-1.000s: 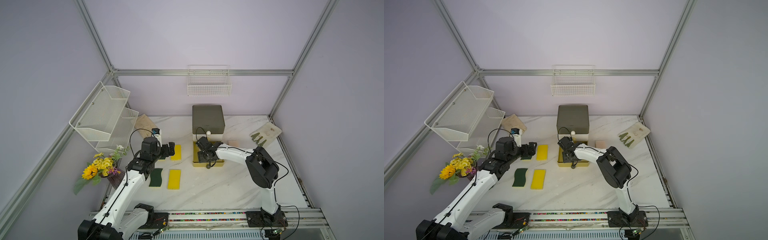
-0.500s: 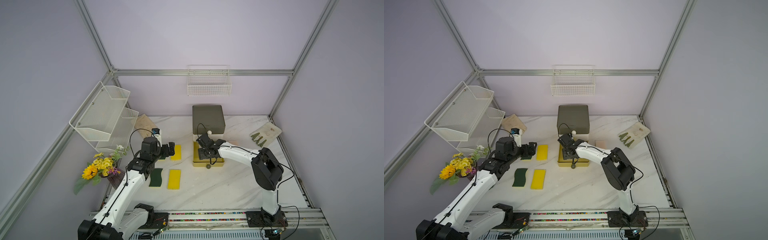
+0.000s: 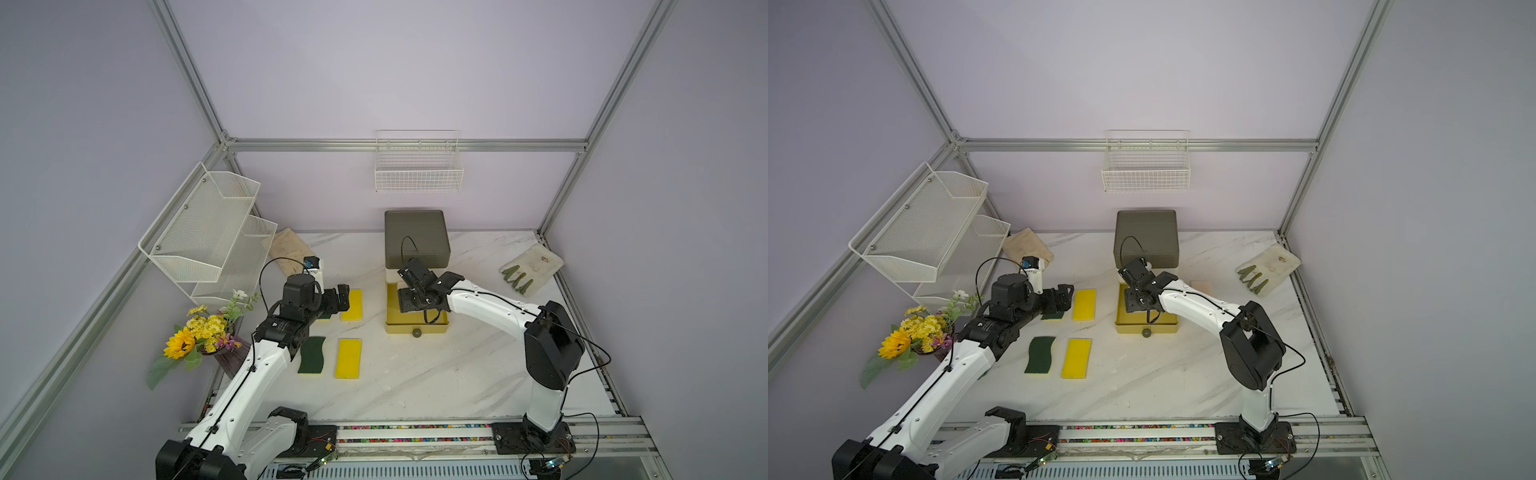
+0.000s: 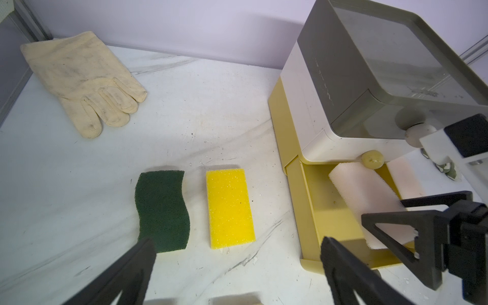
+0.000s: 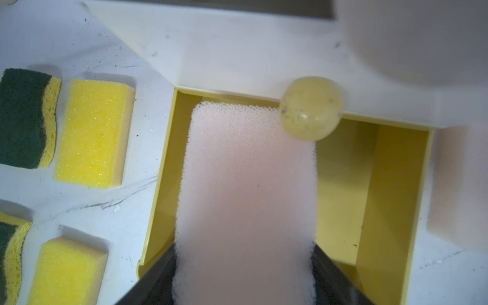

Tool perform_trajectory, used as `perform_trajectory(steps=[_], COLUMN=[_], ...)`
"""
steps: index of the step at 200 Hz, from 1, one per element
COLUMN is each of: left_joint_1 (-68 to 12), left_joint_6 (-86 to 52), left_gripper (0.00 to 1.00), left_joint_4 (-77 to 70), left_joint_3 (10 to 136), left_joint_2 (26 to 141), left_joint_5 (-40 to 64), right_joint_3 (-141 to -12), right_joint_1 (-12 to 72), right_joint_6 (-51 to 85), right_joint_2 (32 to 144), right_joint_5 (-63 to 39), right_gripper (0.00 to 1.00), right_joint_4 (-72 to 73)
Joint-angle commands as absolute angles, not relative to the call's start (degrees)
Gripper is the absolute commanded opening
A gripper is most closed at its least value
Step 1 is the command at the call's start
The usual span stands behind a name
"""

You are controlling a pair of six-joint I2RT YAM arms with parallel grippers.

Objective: Take the sponge out of the drawer
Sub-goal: Pick up the sponge from the drawer.

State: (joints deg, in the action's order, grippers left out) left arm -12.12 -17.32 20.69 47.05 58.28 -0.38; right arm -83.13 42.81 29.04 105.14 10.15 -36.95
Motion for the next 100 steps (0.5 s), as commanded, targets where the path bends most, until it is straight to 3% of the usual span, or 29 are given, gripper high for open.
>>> perform_trajectory(steps=[1, 100], left_joint_1=[-11.8, -11.9], left_joint_6=[-16.5, -16.5], left_gripper=[1.0, 1.0], left_joint_4=[19.6, 19.6], left_joint_3=[47.4, 47.4], left_joint_2=[58.0, 58.4], left_joint_5=[0.3, 0.3], right_joint_3=[-80.7, -64.4], right_joint_1=[42.6, 42.2], right_joint_6=[28.2, 29.0], right_joint_2=[100.2, 87.4], right_joint_5=[9.6, 11.6], right_gripper=[0.69, 0.68], right_joint_4=[-37.6, -37.5])
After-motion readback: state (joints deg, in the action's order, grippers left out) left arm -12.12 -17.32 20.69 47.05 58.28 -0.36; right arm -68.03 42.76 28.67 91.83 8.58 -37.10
